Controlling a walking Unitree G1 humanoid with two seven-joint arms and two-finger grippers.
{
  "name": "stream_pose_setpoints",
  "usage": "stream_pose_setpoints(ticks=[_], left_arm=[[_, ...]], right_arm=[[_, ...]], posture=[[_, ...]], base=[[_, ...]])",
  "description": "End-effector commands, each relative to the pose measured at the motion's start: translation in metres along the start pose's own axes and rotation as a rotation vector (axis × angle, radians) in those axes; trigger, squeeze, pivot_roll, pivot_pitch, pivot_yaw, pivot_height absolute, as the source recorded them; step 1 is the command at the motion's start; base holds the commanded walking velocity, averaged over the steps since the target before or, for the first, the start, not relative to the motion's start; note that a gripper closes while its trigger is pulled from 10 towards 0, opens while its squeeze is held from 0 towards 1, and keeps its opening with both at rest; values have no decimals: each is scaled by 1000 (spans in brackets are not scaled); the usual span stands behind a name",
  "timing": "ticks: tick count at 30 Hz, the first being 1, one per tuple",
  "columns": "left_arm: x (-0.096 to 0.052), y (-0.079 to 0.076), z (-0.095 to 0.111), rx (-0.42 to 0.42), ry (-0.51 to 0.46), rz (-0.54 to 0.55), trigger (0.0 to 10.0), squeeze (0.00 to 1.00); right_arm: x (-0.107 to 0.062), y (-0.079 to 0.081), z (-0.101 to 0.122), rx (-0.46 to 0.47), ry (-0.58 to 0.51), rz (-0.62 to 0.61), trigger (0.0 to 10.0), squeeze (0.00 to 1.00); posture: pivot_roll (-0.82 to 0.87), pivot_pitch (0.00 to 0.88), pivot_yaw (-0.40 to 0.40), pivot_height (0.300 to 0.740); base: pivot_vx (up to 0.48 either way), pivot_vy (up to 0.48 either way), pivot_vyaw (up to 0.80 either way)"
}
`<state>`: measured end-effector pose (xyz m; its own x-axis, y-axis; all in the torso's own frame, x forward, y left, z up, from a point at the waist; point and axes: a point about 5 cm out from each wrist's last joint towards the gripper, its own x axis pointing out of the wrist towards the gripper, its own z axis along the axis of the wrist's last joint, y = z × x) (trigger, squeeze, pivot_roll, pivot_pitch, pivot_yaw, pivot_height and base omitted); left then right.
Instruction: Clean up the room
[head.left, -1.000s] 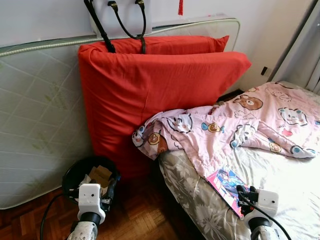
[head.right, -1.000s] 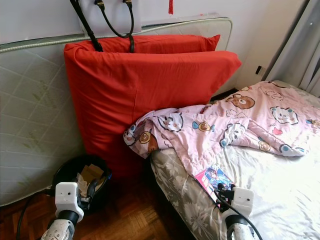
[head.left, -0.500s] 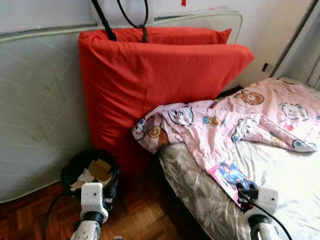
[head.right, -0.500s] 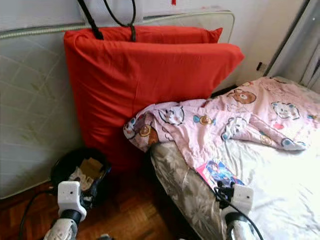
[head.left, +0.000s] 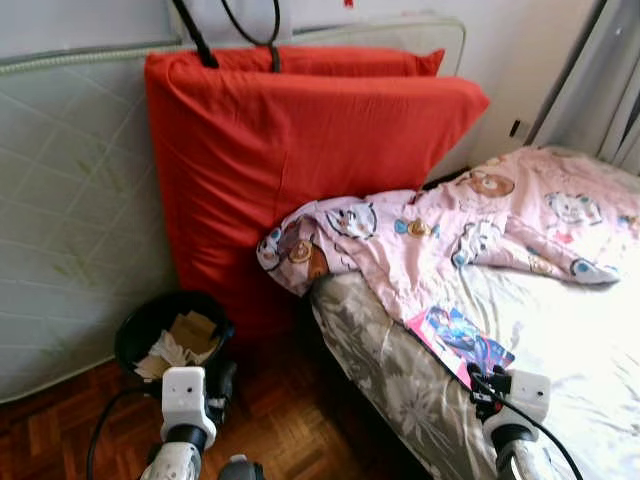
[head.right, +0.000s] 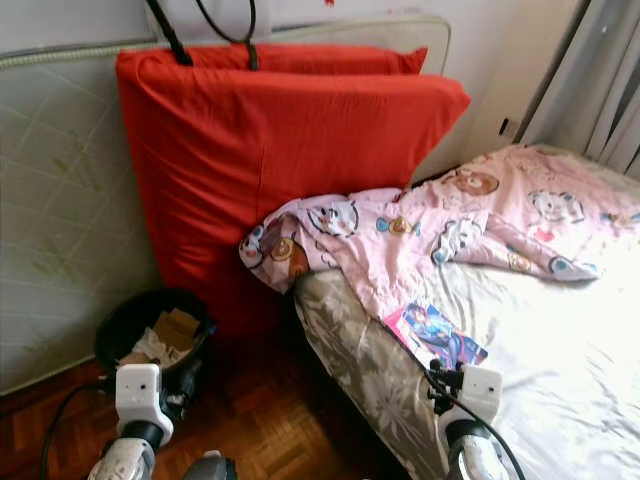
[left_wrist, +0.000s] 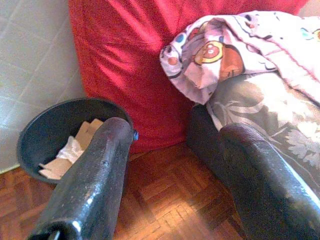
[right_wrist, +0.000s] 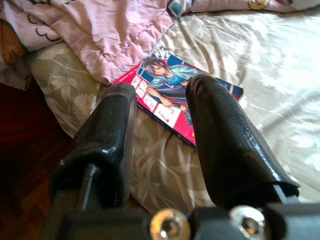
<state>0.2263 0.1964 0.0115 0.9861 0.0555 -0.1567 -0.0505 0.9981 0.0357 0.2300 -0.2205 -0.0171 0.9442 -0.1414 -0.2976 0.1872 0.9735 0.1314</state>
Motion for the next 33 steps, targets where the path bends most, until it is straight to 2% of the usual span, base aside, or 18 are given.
stream_pose_setpoints(ticks=[1,15,26,28,33], left_arm=[[4,-1,3,-3,-1,-7,10000,0],[21,-2,17,-7,-35,-28,10000,0],[10,-8,9,-33,-25,-8,10000,0],[6,-15,5,-48,-19,-6,10000,0],[4,-18,3,-54,-15,-4,10000,0]], right_arm=[[1,-1,-1,10,12,-11,10000,0],[14,8,8,37,6,-2,10000,0],[9,-8,6,14,25,-9,10000,0],[11,-11,9,8,24,-6,10000,0],[12,-9,12,-10,12,17,10000,0]], posture=[[-27,15,-78,657],[-24,11,-61,657],[-31,32,-102,657],[-29,34,-120,657],[8,34,-121,657]], base=[[0,0,0],[227,0,0],[297,0,0],[304,0,-759],[302,0,-290]])
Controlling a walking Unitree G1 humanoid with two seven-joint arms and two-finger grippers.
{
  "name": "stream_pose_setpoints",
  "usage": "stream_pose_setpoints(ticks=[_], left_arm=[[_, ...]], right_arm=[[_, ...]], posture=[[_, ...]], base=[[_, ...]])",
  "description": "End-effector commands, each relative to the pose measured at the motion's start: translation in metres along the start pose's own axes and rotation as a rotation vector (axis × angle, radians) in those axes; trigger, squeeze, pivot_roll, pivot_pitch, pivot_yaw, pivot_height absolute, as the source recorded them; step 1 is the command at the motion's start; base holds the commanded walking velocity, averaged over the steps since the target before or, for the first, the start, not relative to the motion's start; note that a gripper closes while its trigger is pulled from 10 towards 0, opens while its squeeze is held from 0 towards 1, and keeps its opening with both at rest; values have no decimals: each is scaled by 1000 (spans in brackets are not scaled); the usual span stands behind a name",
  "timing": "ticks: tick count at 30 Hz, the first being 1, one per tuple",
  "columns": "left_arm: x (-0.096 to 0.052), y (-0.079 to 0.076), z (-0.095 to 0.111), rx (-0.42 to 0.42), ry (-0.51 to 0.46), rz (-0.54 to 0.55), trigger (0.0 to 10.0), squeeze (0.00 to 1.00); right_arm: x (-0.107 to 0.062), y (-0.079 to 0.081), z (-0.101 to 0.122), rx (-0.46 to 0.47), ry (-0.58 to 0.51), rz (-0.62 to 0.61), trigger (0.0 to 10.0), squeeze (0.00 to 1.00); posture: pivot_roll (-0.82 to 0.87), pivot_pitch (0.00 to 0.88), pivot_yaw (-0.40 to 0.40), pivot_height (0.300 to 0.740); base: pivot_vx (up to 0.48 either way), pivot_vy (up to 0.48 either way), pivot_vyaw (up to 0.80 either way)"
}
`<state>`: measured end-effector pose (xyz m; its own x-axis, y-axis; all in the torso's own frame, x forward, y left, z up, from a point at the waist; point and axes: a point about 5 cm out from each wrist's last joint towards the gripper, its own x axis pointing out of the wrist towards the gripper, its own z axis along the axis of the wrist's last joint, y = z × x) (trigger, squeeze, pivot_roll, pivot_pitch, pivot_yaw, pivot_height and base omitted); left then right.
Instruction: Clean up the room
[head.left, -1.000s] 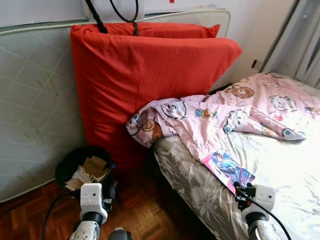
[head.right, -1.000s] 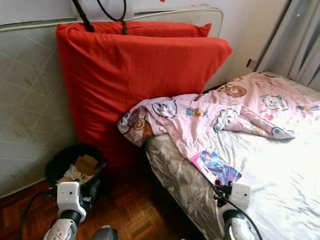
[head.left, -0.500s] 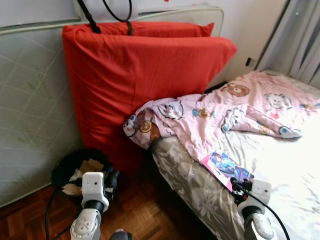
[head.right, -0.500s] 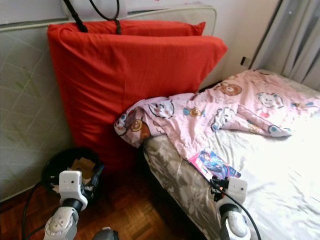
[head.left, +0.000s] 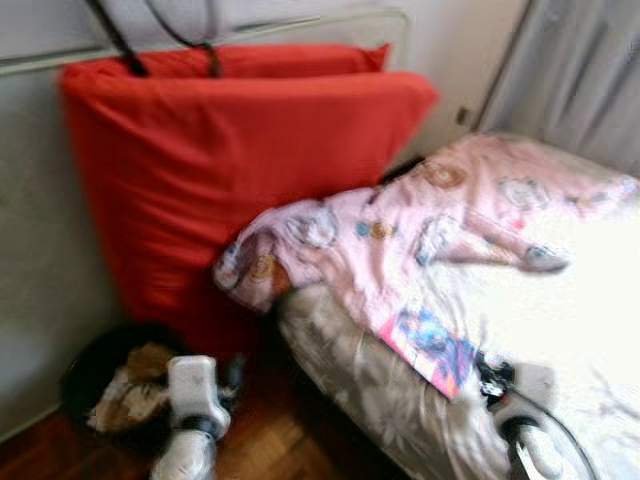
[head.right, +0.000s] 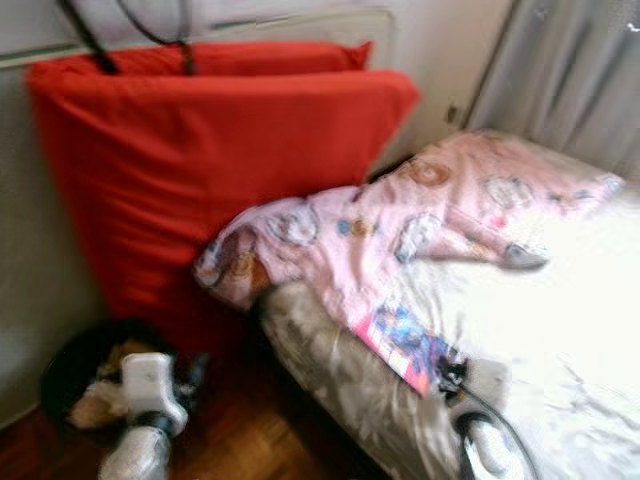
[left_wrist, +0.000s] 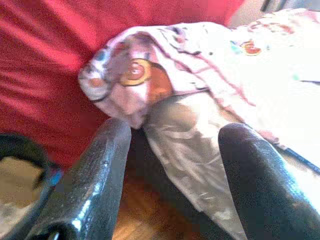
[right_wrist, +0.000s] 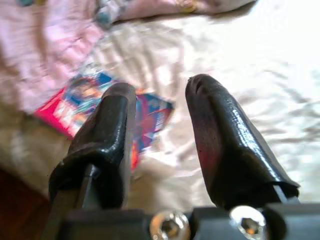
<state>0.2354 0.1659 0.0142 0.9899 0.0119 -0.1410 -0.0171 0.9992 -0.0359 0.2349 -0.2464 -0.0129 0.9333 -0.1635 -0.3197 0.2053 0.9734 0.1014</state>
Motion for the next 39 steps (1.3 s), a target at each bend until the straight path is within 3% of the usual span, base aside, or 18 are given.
stream_pose_setpoints(ticks=[1,4,12,16,18,21,29,39], left_arm=[[-4,13,0,15,-3,42,10000,0],[-2,15,7,19,-25,47,10000,0],[4,33,17,36,-54,91,10000,0],[5,34,17,34,-46,91,10000,0],[9,29,19,51,-34,33,10000,0],[13,27,21,62,-29,3,10000,0],[27,30,28,75,-26,-24,10000,0],[35,30,36,90,-35,-48,10000,0]], right_arm=[[6,15,3,15,-7,44,10000,0],[10,17,6,19,1,48,10000,0],[18,41,12,33,-12,124,10000,0],[18,40,11,40,-10,120,10000,0],[16,35,7,104,-5,65,10000,0],[15,36,3,126,6,44,10000,0],[7,42,-11,177,29,18,10000,0],[12,37,-4,186,15,-20,10000,0]], posture=[[22,35,-115,657],[56,41,-124,657],[18,59,-120,657],[13,60,-102,657],[3,58,-50,657],[-7,59,-23,657],[-27,45,3,657],[-8,34,25,657]], base=[[304,0,0],[303,0,0],[301,0,0],[297,0,0],[293,0,0],[279,0,0],[33,0,-467],[0,0,-358]])
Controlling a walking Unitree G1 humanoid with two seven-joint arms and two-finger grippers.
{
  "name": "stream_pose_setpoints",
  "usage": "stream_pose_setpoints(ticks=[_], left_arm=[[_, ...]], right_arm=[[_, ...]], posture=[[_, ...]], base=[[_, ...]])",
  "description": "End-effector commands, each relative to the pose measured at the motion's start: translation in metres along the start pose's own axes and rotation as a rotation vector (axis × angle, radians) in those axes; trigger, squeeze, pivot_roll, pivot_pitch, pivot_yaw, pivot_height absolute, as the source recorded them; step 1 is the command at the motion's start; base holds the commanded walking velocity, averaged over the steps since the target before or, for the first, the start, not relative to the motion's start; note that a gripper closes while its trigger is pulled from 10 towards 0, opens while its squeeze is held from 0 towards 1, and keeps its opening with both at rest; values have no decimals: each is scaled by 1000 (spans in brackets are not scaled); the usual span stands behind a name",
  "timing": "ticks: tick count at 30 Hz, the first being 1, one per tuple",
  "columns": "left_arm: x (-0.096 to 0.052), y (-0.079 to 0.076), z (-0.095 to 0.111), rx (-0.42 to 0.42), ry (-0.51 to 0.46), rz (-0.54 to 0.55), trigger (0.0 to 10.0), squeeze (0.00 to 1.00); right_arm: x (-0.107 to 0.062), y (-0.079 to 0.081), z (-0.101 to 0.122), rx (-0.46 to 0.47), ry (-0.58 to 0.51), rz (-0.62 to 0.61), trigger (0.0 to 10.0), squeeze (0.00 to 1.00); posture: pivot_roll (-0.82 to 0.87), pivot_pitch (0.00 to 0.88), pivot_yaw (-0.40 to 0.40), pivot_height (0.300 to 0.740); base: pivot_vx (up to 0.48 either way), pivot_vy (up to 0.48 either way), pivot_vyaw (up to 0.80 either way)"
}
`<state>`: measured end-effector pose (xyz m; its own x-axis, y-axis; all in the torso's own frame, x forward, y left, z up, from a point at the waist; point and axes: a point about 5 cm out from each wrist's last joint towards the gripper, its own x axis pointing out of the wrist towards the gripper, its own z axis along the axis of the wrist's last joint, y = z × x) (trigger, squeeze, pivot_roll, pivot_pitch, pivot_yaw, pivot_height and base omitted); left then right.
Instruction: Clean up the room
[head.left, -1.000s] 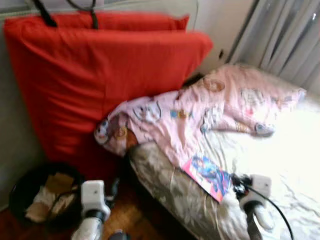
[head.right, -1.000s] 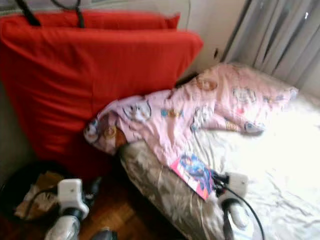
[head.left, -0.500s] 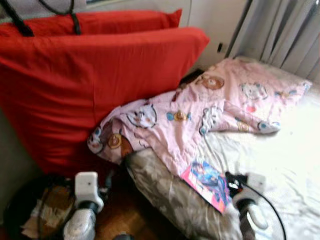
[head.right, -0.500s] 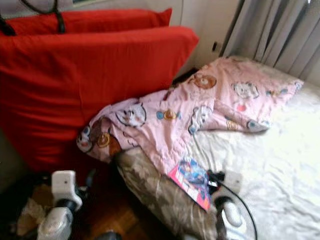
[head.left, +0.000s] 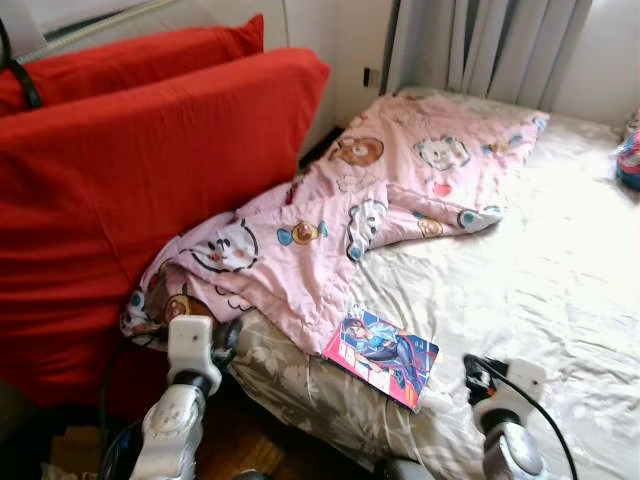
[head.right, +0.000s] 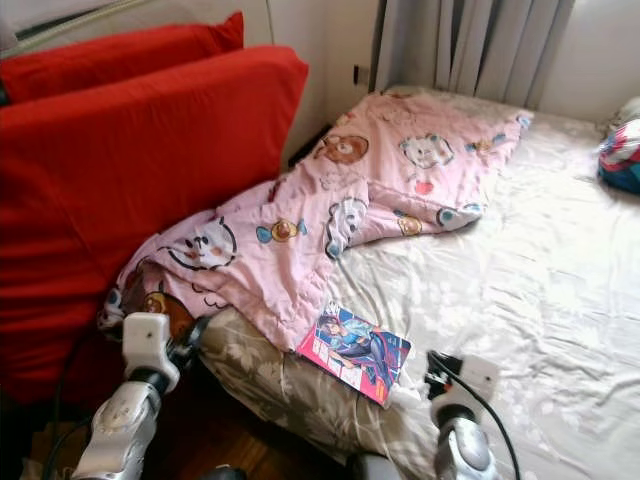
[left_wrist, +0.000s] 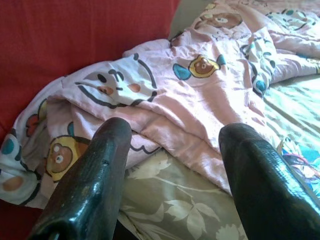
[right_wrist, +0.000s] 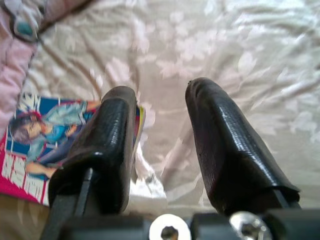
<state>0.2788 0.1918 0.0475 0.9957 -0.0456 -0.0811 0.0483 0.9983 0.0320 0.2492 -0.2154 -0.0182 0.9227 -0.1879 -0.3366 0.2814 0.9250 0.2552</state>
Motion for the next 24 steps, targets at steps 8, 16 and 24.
stream_pose_setpoints(ticks=[8,16,24], left_arm=[[-8,6,-7,15,33,4,10000,0],[-12,1,-3,-6,10,21,10000,0],[-18,6,5,-33,-27,68,10000,0]], right_arm=[[5,5,-3,-5,70,36,10000,0],[5,9,-12,-54,156,72,10000,0],[25,30,10,-100,186,93,10000,0]], posture=[[-6,43,39,657],[44,93,-26,657],[64,185,-87,657]], base=[[0,0,0],[0,0,0],[0,0,0]])
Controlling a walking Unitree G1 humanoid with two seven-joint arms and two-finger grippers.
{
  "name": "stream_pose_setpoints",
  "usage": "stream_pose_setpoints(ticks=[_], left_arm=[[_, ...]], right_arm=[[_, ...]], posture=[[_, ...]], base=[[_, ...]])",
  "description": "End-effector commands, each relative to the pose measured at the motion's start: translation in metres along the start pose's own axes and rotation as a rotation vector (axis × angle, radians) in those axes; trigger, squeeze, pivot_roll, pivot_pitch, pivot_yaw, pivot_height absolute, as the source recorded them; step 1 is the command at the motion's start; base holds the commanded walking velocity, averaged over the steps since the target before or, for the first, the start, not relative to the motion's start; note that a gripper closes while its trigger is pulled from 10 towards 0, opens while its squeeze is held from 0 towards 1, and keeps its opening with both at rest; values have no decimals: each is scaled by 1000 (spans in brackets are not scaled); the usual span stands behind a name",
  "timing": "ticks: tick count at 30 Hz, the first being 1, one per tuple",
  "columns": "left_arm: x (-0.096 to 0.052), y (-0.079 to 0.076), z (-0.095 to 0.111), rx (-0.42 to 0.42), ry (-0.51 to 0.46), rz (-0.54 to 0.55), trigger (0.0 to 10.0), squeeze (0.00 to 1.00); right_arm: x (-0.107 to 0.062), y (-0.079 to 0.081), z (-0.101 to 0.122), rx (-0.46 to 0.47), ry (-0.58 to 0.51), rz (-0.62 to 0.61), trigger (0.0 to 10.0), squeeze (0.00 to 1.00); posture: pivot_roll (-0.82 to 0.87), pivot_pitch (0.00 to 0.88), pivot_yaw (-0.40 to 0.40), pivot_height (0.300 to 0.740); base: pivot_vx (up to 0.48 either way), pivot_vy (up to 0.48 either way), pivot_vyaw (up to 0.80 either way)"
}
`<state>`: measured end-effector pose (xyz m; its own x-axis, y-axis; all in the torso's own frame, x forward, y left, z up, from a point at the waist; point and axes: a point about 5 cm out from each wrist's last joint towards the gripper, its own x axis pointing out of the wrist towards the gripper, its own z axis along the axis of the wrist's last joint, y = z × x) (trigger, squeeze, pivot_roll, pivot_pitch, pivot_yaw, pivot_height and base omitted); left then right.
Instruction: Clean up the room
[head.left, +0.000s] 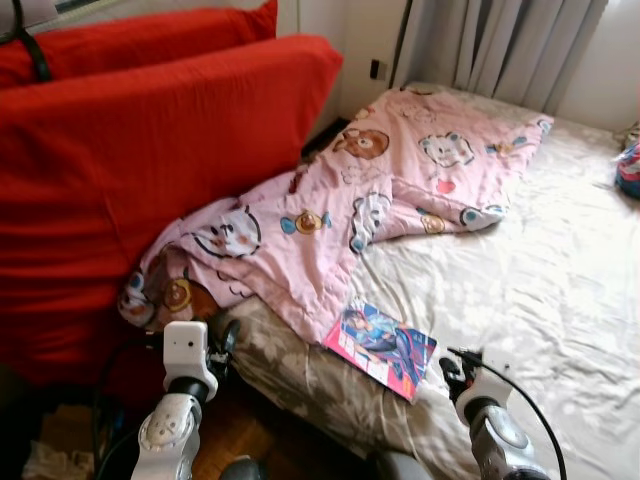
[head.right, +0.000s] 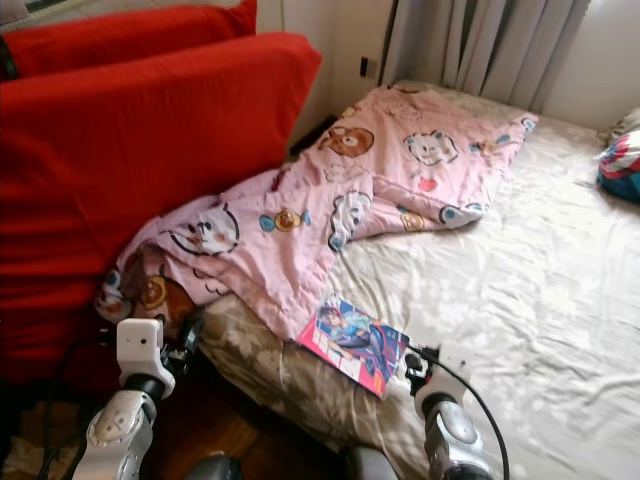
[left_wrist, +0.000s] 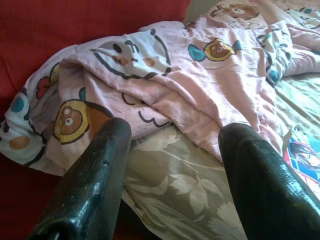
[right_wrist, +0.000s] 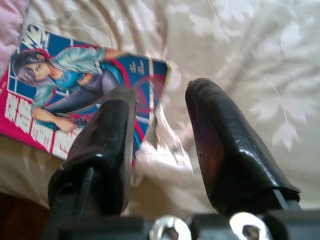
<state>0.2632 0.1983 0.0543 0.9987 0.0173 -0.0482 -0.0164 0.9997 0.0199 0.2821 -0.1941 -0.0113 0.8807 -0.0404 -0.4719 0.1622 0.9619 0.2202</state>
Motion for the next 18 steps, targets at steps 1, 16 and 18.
stream_pose_setpoints(ticks=[1,16,18], left_arm=[[-4,0,-2,-15,9,7,10000,0],[-13,-6,-11,-24,58,-6,10000,0],[-11,-6,-10,-24,60,-7,10000,0]], right_arm=[[3,2,8,-20,-15,5,10000,0],[-3,7,-2,10,-66,17,10000,0],[-3,8,-3,13,-67,20,10000,0]], posture=[[59,186,-88,657],[27,184,-60,632],[28,182,-49,632]], base=[[0,0,0],[0,0,0],[0,0,0]])
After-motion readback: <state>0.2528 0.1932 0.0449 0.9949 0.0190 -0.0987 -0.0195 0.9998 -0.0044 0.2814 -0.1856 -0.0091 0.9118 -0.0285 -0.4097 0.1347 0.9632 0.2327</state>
